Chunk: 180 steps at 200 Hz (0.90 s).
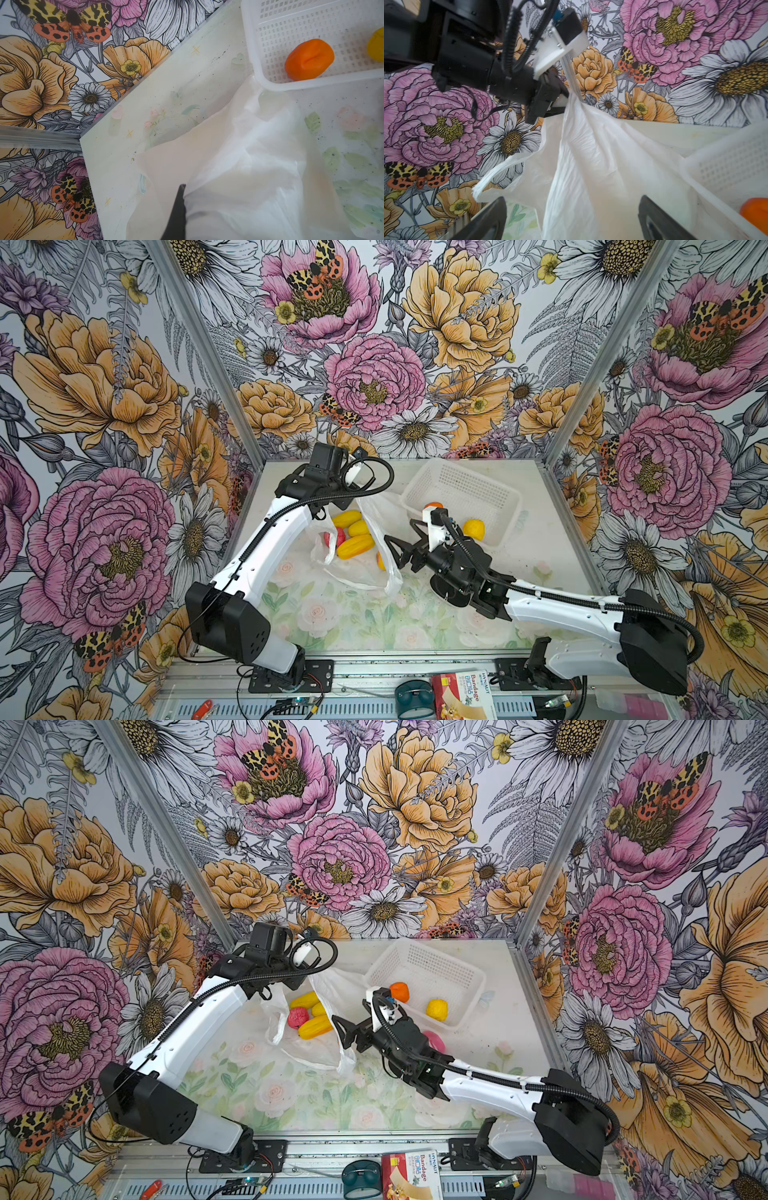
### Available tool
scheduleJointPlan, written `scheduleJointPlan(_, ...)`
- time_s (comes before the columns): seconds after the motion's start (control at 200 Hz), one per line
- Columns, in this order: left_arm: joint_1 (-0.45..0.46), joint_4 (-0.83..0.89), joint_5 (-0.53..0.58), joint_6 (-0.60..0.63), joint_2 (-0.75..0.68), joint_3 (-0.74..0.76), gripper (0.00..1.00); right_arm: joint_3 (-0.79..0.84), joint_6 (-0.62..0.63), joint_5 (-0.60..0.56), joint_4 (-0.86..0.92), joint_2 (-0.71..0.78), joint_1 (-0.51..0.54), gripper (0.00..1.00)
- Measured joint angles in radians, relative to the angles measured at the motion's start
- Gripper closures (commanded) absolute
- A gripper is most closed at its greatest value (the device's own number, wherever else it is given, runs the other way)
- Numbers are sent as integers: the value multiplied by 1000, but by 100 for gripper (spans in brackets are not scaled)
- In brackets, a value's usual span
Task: Untie the knot of the plastic bag and take out the fruit
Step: 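Move the open right gripper back over the bag opening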
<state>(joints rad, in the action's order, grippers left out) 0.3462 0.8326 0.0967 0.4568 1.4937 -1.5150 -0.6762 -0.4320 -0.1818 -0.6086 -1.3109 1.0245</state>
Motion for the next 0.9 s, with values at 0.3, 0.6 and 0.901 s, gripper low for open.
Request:
scheduleJointPlan(0.3,-4,0,0,-6,0,0,100,-51,3,-214,-29,-222,53,43)
scheduleJointPlan(0.6,-4,0,-42,-6,0,0,100,-64,-15,-254,21,-200,-51,100)
scheduleJointPlan(0.901,6,1,-164,-5,-8,0,100,-55,-6,-261,84,-33,-195,100)
